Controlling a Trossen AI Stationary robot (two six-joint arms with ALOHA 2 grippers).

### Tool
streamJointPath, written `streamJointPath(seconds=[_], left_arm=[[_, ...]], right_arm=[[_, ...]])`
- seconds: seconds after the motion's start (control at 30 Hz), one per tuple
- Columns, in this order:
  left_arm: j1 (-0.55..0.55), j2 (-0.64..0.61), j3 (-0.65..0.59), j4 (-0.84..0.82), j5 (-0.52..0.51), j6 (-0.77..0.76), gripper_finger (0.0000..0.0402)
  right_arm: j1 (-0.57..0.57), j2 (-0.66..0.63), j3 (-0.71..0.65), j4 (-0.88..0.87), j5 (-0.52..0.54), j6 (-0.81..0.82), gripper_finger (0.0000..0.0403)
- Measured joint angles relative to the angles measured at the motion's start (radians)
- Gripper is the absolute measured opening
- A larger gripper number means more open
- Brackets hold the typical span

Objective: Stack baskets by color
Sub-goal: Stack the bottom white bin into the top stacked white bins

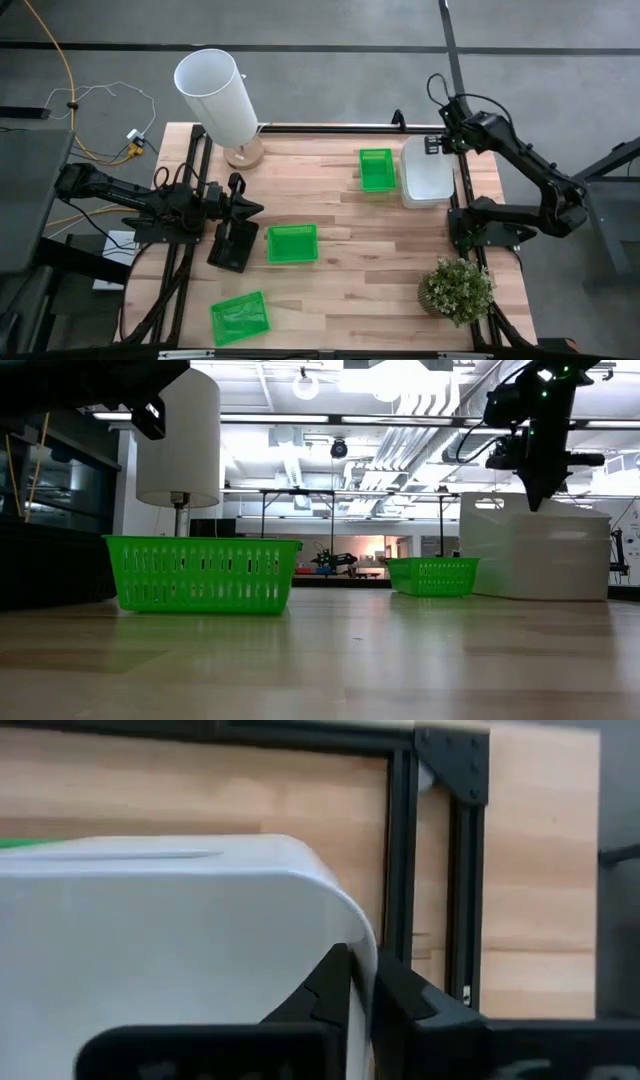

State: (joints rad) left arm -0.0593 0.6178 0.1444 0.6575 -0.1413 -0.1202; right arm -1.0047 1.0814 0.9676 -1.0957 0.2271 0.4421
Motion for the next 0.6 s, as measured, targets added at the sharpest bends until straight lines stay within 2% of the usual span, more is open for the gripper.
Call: streamJointPath(seconds=[0.27,0.33,0.43,0.53,0.6], left_arm=[[0.0,0.0,0.0,-0.002,0.0,0.0,0.0],[0.0,0.0,0.0,-0.004,0.001,-0.001,0.0],[0.0,0.0,0.0,-0.007,0.001,-0.007,0.0],[0.0,0.0,0.0,-0.006,0.001,-0.007,0.0],[0.0,0.0,0.0,-0.006,0.001,-0.007,0.0]], right_arm=[[0.067,-0.059,0.077,0.007,0.045,-0.002,0.0136],[0.075,-0.067,0.087,0.001,0.017,-0.015,0.0165],[0.09,-0.091,0.113,0.0,-0.079,-0.041,0.0197],[0.123,-0.12,0.142,0.001,-0.181,-0.038,0.0214],[0.163,-0.147,0.155,0.001,-0.209,-0.017,0.0217]])
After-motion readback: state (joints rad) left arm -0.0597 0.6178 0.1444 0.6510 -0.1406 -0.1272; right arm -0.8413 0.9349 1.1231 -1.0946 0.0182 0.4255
